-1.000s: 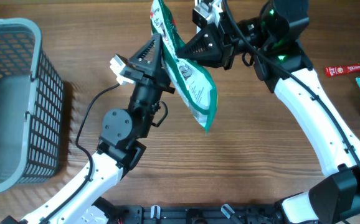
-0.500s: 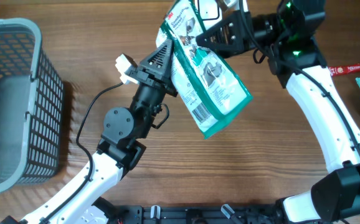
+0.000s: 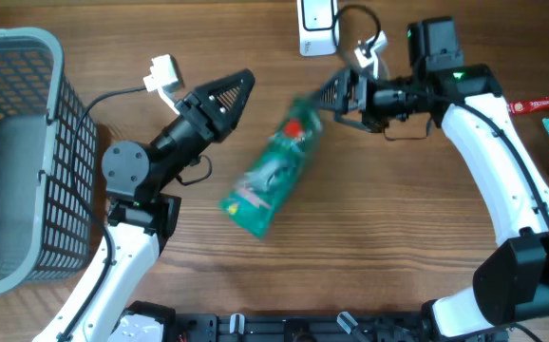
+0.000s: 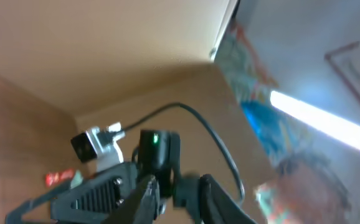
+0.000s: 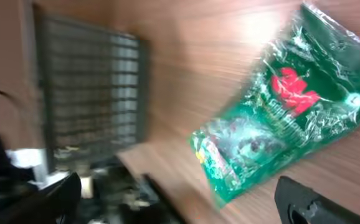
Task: Scan the item barcode
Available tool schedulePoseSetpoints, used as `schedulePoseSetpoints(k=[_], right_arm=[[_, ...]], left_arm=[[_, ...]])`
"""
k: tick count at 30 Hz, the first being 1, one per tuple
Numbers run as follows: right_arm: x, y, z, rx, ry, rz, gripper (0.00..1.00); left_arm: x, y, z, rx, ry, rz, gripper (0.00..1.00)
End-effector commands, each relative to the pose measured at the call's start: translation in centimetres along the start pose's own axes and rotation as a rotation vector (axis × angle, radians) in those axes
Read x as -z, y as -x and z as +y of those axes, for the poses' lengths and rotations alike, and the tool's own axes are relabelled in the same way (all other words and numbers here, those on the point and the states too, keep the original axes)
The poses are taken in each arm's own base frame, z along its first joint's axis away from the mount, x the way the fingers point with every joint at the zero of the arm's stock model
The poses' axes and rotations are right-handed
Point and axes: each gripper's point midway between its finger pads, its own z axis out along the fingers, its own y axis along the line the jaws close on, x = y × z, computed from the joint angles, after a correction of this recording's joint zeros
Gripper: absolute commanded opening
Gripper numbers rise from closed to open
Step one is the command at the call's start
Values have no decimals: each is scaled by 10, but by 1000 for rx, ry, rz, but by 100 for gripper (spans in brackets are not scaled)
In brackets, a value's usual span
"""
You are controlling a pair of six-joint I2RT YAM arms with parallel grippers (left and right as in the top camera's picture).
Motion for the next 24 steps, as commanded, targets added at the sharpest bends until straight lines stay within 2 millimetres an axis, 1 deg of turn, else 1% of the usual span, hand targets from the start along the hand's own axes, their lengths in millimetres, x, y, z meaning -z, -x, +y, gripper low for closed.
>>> schedulePoseSetpoints(k=[1,3,4,5,6,7,8,9,11,12,13,14,15,17,18,19,20,21,22,24], right_arm=[[1,-4,-15,197,-104,13,100],[2,-9,-21,176,-136,29,100],[3,-9,-30,158,-185,29,100],[4,-9,-39,126,-241,24,100],[8,-8,-51,60,-315,8,100],[11,-8,-61,-26,-376,-13,100],[13,-8,-69,-129,-418,-31,100],[12,-9,-71,-179,-420,-34,100],[6,-12,-75,-248,-424,-26,100],[0,-15,-76,-279,-426,-16,100],[-7,-18,-77,-297,-429,-5,99],[-13,-21,-78,-303,-430,5,100],[-22,-24,-79,-305,-429,17,100],[-48,-34,-83,-330,-427,39,100],[-62,-39,-86,-359,-429,49,99],[-78,-49,-93,-400,-438,68,95],[-90,-58,-99,-437,-450,88,92],[-101,-69,-106,-475,-462,106,90],[-108,-75,-110,-497,-471,118,89],[-122,-84,-113,-479,-476,138,89]], left_arm=[[1,-23,5,-58,15,126,18],[2,-26,17,-72,56,145,27],[2,-29,24,-87,79,157,33],[4,-31,32,-101,107,167,50],[5,-33,42,-110,142,179,67],[7,-35,51,-120,174,190,77],[12,-38,69,-122,243,199,100],[19,-39,90,-93,331,192,100],[41,-39,138,11,562,136,100],[61,-44,163,75,702,113,100],[79,-50,181,122,814,103,100],[96,-56,195,160,909,99,100],[110,-61,204,186,984,95,100],[127,-64,214,200,1076,79,100],[130,-63,216,193,1093,68,100],[134,-57,218,174,1118,40,100],[139,-50,222,110,1150,25,100],[143,-47,224,66,1173,28,100],[148,-46,226,43,1199,30,100],[156,-47,231,44,1240,31,100]])
